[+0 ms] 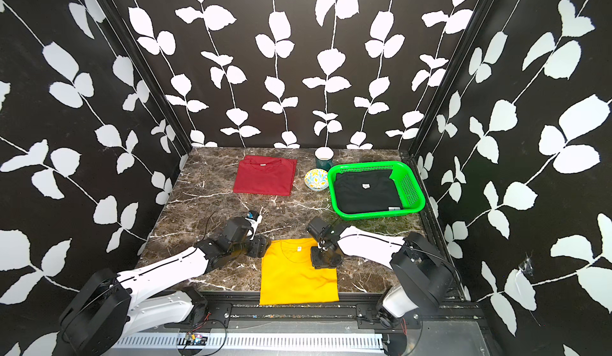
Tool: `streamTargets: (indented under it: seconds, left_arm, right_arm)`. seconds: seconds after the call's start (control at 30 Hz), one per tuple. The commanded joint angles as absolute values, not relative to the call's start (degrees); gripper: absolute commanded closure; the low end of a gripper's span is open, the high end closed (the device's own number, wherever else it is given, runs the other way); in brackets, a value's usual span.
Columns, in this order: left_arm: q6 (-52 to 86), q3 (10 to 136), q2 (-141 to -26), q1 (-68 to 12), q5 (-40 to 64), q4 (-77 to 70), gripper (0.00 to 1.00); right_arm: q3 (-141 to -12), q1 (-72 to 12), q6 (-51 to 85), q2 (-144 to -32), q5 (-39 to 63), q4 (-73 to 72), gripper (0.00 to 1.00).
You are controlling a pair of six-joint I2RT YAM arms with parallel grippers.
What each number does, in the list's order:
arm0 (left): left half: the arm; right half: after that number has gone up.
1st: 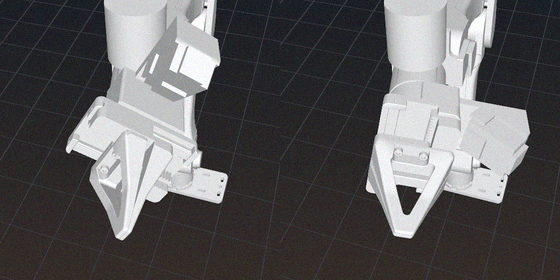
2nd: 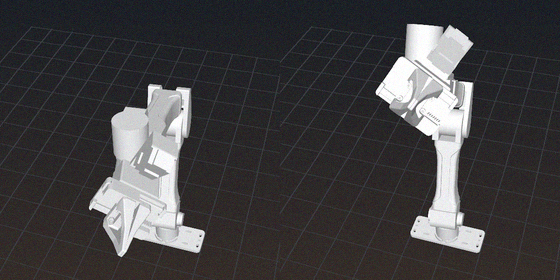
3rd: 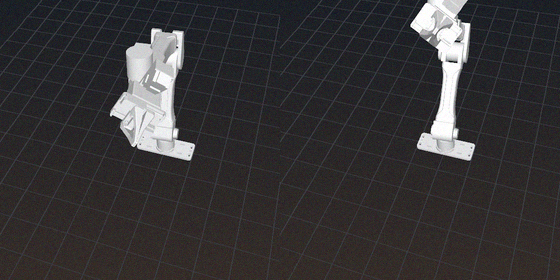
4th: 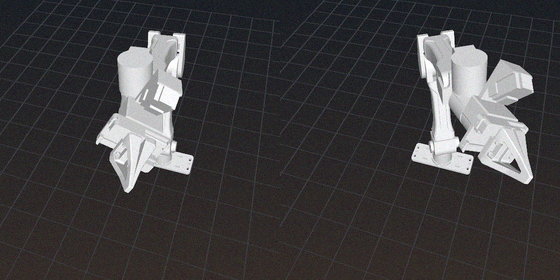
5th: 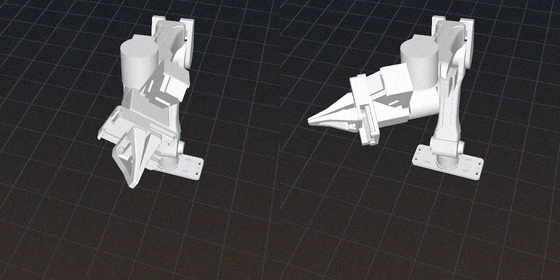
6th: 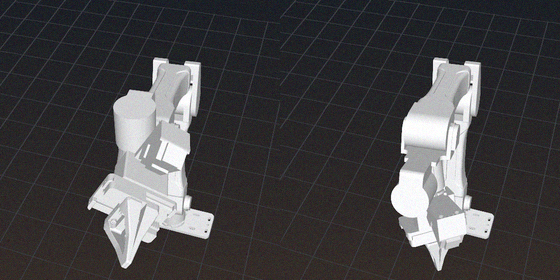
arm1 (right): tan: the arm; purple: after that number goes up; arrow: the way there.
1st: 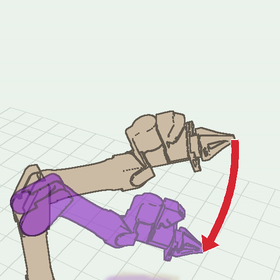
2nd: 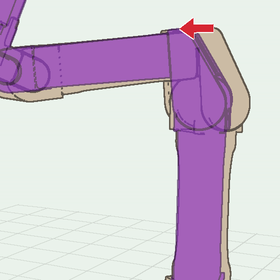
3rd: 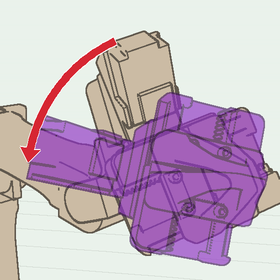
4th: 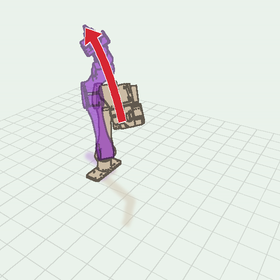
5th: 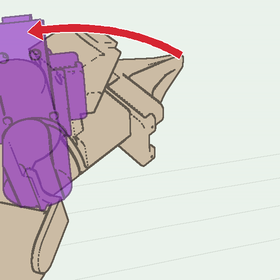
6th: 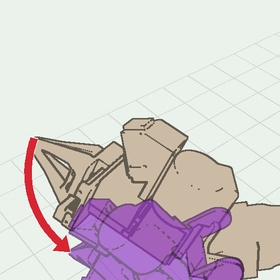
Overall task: Put the folded t-shirts into the basket
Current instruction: Adjust the T-shirt at the center of the board, then pick up the T-shirt from the center of the board.
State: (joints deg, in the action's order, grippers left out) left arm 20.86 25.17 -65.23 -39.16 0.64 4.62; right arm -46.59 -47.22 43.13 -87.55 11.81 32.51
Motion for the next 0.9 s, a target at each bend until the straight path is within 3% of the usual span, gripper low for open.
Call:
streamTargets:
  seconds: [0.0, 0.27, 0.63, 0.77, 0.87]
  left_arm:
    - [20.65, 23.15, -64.15, -38.91, 2.20, 2.51, 0.24]
    - [20.57, 22.49, -65.27, -38.93, 1.61, 2.38, 0.24]
    - [23.70, 19.35, -63.10, -39.00, 0.80, 3.19, 0.28]
    - [24.12, 19.51, -64.12, -38.97, 0.75, 3.62, 0.33]
    - [23.27, 20.23, -66.45, -39.01, 2.14, 3.05, 0.45]
  right_arm:
    - [-47.66, -45.34, 34.71, -91.20, 10.24, 27.08, 0.66]
    - [-57.31, -43.95, 27.55, -95.70, 9.16, 22.30, 0.63]
    - [-68.78, -42.45, 29.09, -92.23, 5.38, 32.79, 0.55]
    - [-70.05, -42.37, 32.25, -89.19, 4.81, 35.92, 0.51]
    - [-70.72, -42.38, 35.13, -87.70, 3.97, 37.49, 0.48]
